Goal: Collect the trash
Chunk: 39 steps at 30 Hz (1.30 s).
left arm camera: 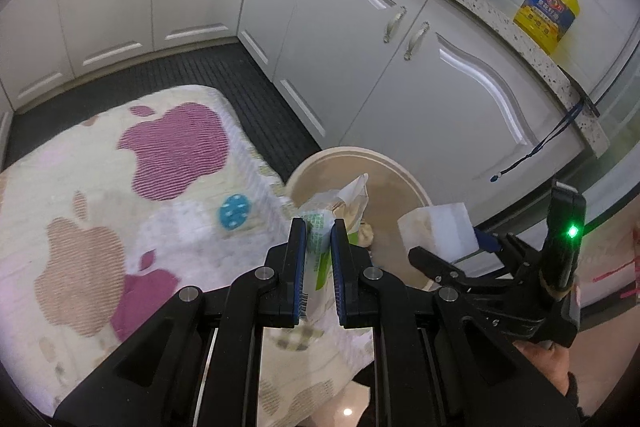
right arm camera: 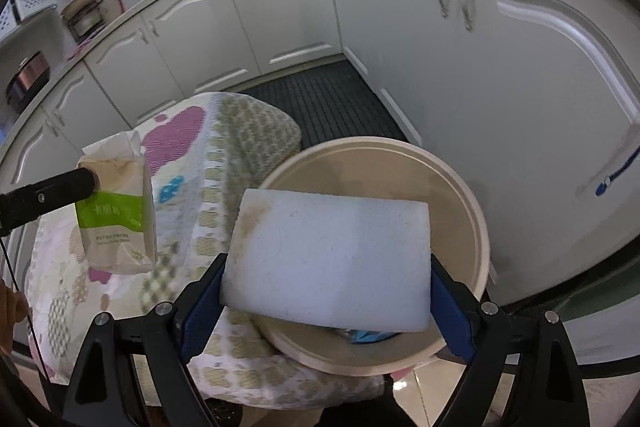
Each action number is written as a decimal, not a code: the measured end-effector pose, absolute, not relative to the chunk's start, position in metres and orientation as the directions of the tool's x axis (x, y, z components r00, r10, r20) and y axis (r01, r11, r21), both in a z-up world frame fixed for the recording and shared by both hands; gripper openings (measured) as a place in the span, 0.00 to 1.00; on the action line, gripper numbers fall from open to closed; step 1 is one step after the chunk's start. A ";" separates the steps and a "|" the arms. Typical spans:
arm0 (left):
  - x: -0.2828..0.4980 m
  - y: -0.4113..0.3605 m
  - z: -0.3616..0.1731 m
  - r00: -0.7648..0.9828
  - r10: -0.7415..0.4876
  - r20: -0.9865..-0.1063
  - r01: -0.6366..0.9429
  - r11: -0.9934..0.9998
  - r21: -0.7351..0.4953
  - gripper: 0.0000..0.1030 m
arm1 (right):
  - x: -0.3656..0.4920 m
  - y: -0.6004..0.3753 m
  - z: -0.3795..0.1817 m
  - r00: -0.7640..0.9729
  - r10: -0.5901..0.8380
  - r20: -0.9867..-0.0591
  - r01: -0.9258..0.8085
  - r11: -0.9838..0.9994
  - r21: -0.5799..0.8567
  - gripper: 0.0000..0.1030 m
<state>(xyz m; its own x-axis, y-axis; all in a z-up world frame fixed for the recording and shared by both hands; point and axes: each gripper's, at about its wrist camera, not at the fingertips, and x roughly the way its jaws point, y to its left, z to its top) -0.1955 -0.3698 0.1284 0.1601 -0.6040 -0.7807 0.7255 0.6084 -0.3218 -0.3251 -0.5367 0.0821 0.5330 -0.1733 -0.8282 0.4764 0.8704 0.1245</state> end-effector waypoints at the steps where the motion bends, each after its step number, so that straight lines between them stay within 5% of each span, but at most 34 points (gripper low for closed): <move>1: -0.195 -0.377 0.126 0.155 -0.603 -0.783 0.727 0.606 -0.323 0.09 | -0.326 -0.540 0.080 0.529 -0.177 -0.830 0.484 0.867 0.123 0.87; 18: -0.186 -0.435 0.082 0.096 -0.590 -0.802 0.710 0.605 -0.360 0.11 | -0.324 -0.583 0.041 0.460 -0.142 -0.877 0.546 0.823 0.154 0.90; 20: -0.184 -0.435 0.078 0.095 -0.587 -0.804 0.706 0.609 -0.362 0.20 | -0.325 -0.586 0.039 0.470 -0.143 -0.871 0.547 0.821 0.160 0.90; 22: -0.182 -0.434 0.076 0.084 -0.597 -0.798 0.696 0.608 -0.382 0.49 | -0.327 -0.587 0.039 0.482 -0.139 -0.865 0.550 0.817 0.175 0.90; 24: -0.181 -0.431 0.074 0.066 -0.612 -0.788 0.686 0.601 -0.409 0.56 | -0.328 -0.589 0.040 0.492 -0.138 -0.859 0.555 0.811 0.187 0.90; 39: -0.216 -0.401 0.088 0.252 -0.577 -0.777 0.729 0.641 -0.239 0.57 | -0.344 -0.544 0.069 0.520 -0.279 -0.807 0.570 0.818 0.084 0.90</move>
